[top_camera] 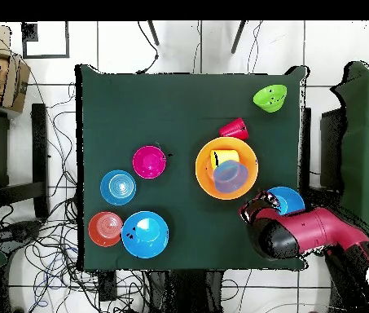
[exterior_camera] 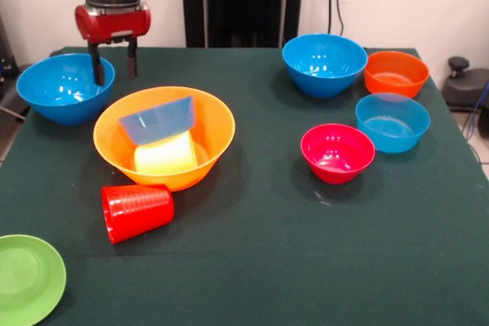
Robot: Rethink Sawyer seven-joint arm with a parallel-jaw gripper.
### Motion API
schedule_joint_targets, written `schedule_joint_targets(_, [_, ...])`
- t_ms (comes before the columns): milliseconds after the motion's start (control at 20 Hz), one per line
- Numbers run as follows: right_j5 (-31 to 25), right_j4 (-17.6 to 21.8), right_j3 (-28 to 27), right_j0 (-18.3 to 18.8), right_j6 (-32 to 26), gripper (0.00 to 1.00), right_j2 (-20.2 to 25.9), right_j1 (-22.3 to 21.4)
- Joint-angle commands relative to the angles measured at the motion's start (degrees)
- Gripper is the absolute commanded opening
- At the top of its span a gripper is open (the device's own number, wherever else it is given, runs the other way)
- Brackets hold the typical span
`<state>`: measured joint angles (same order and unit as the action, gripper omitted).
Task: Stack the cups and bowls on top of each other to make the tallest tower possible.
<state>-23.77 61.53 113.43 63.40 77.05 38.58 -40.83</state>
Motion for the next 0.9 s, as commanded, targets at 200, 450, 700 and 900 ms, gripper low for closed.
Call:
schedule_joint_targets(200, [-1.1, 1.5, -0.3, 0.5, -4.3, 1.00, -1.1, 2.5])
schedule_joint_targets(450, [-1.6, 0.5, -0.2, 1.7, -5.1, 1.00, -0.2, 2.9])
schedule_joint_targets(700, [-1.7, -0.8, -0.4, 3.2, -4.4, 1.00, 0.1, 2.7])
schedule_joint_targets(900, [-0.3, -0.6, -0.1, 3.6, -1.5, 1.00, -0.9, 2.6])
